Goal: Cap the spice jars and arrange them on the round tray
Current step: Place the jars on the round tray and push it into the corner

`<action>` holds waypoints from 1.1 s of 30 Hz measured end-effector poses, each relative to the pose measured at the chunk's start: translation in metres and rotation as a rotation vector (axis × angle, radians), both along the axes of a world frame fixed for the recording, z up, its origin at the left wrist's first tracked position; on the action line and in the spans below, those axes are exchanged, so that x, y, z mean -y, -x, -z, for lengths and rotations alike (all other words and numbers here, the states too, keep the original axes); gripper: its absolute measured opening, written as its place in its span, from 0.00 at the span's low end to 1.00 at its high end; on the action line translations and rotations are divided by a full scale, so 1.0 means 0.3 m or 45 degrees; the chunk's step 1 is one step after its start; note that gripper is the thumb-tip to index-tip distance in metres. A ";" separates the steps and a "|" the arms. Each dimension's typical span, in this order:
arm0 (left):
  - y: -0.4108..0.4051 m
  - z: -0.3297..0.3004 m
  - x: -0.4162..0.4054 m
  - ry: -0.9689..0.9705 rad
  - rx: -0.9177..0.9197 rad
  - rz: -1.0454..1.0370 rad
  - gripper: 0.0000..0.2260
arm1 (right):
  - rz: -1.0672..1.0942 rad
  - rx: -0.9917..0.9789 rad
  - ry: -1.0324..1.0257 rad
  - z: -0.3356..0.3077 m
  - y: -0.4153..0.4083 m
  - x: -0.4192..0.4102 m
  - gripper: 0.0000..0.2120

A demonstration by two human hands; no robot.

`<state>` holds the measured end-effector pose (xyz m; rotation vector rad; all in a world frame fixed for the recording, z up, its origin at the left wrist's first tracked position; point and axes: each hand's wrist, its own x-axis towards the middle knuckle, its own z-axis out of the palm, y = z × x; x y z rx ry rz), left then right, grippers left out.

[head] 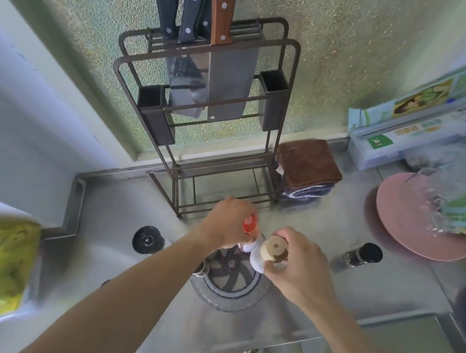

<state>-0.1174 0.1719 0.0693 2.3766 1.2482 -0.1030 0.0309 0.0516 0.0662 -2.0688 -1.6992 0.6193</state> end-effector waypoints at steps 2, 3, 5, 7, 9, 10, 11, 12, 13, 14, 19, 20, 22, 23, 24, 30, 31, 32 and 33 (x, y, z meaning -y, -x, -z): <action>0.004 0.025 0.006 0.001 0.023 -0.023 0.09 | -0.006 0.028 0.038 0.034 0.028 -0.004 0.16; 0.005 0.035 0.009 0.000 0.043 -0.034 0.09 | -0.014 0.036 0.052 0.049 0.040 -0.006 0.16; 0.009 0.052 0.012 -0.010 0.083 -0.046 0.11 | -0.032 0.061 0.062 0.081 0.059 -0.010 0.16; 0.015 0.066 0.016 -0.022 0.124 -0.055 0.14 | -0.046 0.100 0.070 0.107 0.069 -0.014 0.16; 0.026 0.074 0.022 -0.024 0.163 -0.082 0.19 | -0.045 0.124 0.080 0.129 0.075 -0.016 0.17; 0.032 0.075 0.025 -0.015 0.176 -0.102 0.21 | -0.047 0.134 0.083 0.139 0.079 -0.016 0.17; 0.039 0.076 0.030 -0.002 0.188 -0.120 0.23 | -0.052 0.143 0.091 0.148 0.083 -0.016 0.18; 0.044 0.078 0.034 0.008 0.200 -0.134 0.25 | -0.057 0.154 0.096 0.156 0.086 -0.015 0.18; 0.046 0.076 0.040 0.012 0.214 -0.145 0.26 | -0.060 0.166 0.097 0.165 0.087 -0.014 0.18; 0.048 0.072 0.047 0.010 0.230 -0.154 0.27 | -0.059 0.176 0.098 0.172 0.086 -0.013 0.19; 0.084 0.035 0.091 0.027 0.309 -0.238 0.32 | -0.049 0.198 0.141 0.171 0.074 -0.008 0.25; 0.106 0.021 0.102 0.019 0.318 -0.260 0.31 | -0.044 0.187 0.137 0.160 0.068 -0.001 0.27; 0.174 -0.021 0.130 -0.003 0.336 -0.338 0.30 | -0.034 0.177 0.113 0.124 0.050 0.021 0.30; 0.220 -0.043 0.144 -0.015 0.353 -0.399 0.28 | -0.021 0.174 0.076 0.100 0.038 0.035 0.30; 0.272 -0.064 0.156 -0.051 0.382 -0.459 0.26 | 0.001 0.161 0.021 0.075 0.027 0.048 0.30; 0.578 -0.033 0.168 -0.114 0.108 -0.668 0.27 | 0.070 -0.096 -0.383 -0.091 0.163 0.073 0.15; 0.605 -0.007 0.163 -0.048 0.003 -0.643 0.30 | 0.043 -0.144 -0.404 -0.101 0.216 0.070 0.14; 0.619 0.019 0.156 0.012 -0.066 -0.618 0.33 | 0.021 -0.187 -0.403 -0.100 0.264 0.069 0.14; 0.626 0.044 0.148 0.045 -0.096 -0.604 0.33 | 0.004 -0.224 -0.389 -0.088 0.307 0.068 0.13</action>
